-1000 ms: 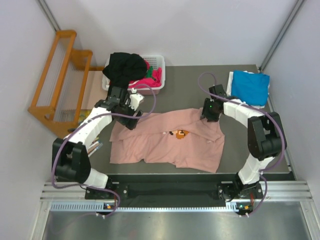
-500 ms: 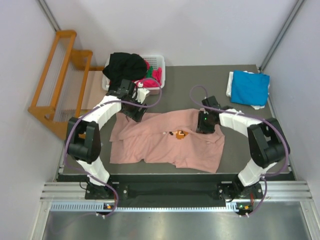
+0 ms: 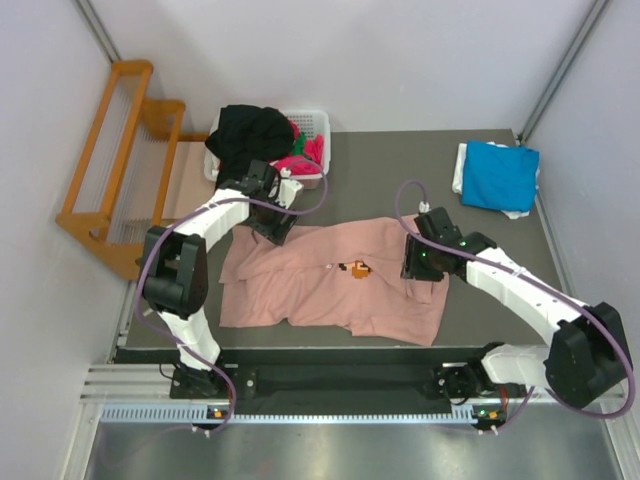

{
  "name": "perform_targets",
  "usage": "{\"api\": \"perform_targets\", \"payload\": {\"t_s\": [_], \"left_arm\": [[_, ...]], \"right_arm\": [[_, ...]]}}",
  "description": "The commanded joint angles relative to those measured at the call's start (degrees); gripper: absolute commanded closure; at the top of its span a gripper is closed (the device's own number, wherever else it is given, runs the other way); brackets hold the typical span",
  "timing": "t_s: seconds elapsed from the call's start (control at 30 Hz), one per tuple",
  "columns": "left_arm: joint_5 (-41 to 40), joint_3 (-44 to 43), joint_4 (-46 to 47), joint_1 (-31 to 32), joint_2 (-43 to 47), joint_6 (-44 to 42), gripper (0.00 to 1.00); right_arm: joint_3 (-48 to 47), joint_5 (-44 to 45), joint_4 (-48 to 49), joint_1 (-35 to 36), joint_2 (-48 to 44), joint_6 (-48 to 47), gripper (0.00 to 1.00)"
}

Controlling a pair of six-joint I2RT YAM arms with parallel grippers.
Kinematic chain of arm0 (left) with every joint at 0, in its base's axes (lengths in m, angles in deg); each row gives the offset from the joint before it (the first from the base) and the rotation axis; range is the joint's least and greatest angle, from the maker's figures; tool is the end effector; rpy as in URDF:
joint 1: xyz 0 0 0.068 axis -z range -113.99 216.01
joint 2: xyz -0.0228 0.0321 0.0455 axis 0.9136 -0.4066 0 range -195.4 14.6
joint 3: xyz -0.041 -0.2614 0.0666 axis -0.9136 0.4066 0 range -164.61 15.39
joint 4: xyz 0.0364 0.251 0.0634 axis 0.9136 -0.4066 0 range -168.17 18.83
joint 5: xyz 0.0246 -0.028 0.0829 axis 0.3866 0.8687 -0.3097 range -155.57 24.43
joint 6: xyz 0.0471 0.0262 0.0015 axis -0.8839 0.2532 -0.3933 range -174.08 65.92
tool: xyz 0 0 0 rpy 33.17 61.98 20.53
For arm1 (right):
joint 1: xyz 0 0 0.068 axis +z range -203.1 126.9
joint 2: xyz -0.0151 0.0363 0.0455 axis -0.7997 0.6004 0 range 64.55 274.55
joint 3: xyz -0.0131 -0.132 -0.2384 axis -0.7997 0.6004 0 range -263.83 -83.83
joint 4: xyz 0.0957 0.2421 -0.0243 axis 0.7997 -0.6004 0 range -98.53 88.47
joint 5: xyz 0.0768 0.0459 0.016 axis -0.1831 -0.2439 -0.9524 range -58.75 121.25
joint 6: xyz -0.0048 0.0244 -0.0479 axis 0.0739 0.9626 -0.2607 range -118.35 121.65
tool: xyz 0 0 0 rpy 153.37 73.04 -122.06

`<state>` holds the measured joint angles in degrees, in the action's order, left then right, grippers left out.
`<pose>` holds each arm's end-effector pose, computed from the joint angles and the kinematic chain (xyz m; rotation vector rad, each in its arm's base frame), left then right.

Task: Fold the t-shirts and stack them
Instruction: Fold the tshirt

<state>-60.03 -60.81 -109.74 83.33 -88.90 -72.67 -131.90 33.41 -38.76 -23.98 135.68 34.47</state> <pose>0.3538 -0.1139 0.2113 0.8642 2.5760 -0.1250 0.2083 0.1146 0.2273 0.0992 2.6583 0.3200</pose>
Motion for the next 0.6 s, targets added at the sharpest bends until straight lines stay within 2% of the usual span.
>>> {"api": "perform_targets", "payload": {"t_s": [0.0, 0.1, 0.27, 0.57], "left_arm": [[-0.71, -2.02, 1.04, 0.26, 1.64, -0.22, 0.22], [-1.14, -1.84, 0.60, 0.43, 2.25, -0.48, 0.22], [-2.29, -0.62, 0.33, 0.52, 4.27, -1.10, 0.22], [-4.13, 2.11, 0.16, 0.52, 8.40, -2.94, 0.22]], "right_arm": [[-0.44, 2.50, -1.79, 0.85, -1.26, 0.32, 0.58], [-4.04, 7.07, -0.30, 0.32, 3.12, -1.79, 0.58], [-10.01, 8.04, 5.32, -3.01, 13.83, -3.55, 0.62], [-14.15, 9.01, 8.40, -7.24, 21.32, -4.78, 0.67]]}}
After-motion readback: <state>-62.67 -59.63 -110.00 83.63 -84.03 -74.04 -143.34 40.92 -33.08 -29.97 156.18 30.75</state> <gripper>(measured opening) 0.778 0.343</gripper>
